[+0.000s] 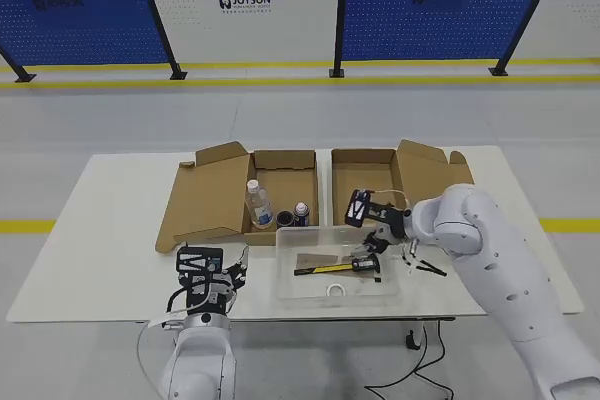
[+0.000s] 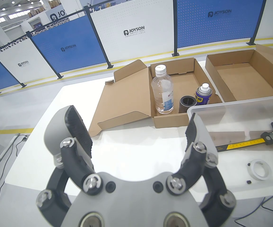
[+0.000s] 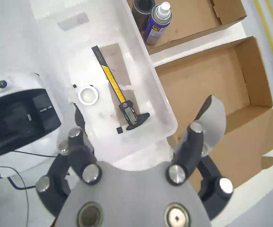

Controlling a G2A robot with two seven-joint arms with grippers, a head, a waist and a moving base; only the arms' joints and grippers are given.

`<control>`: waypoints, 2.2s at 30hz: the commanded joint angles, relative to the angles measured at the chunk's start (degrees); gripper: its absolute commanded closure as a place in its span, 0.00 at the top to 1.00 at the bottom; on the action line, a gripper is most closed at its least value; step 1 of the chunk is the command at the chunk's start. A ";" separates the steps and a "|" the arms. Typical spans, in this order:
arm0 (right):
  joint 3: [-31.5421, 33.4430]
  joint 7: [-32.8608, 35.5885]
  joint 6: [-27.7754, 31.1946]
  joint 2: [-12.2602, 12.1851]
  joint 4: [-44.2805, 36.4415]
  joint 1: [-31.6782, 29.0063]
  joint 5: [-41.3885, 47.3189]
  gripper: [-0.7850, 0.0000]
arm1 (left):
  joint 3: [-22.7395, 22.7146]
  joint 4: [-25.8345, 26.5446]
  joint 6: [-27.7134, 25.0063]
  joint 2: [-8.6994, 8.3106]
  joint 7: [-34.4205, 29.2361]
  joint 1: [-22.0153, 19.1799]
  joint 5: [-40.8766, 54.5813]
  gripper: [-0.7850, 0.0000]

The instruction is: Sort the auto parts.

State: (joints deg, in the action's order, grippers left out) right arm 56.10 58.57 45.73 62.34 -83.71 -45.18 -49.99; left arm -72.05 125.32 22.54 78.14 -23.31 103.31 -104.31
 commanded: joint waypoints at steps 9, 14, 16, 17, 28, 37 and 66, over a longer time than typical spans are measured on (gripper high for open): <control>-1.45 -2.63 2.63 -1.18 2.01 1.53 -0.23 1.00 | 0.00 0.00 0.00 0.00 0.00 0.00 0.00 1.00; -1.45 -2.63 2.63 -1.18 2.01 1.53 -0.23 1.00 | 0.00 0.00 0.00 0.00 0.00 0.00 0.00 1.00; -1.45 -2.63 2.63 -1.18 2.01 1.53 -0.23 1.00 | 0.00 0.00 0.00 0.00 0.00 0.00 0.00 1.00; -1.45 -2.63 2.63 -1.18 2.01 1.53 -0.23 1.00 | 0.00 0.00 0.00 0.00 0.00 0.00 0.00 1.00; -7.65 -1.46 1.44 0.00 0.58 2.25 -1.98 1.00 | 0.00 0.00 0.00 0.00 0.00 0.00 0.00 1.00; -20.52 4.45 -4.46 2.26 5.69 8.69 0.93 0.58 | 0.00 0.00 0.00 0.00 0.00 0.00 0.00 1.00; -36.46 -1.65 -1.89 9.85 26.89 17.34 -3.50 0.45 | 0.00 0.00 0.00 0.00 0.00 0.00 0.00 1.00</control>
State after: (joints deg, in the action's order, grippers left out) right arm 19.86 57.46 43.70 71.87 -57.30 -28.03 -52.90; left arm -72.05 125.32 22.54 78.14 -23.31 103.31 -104.31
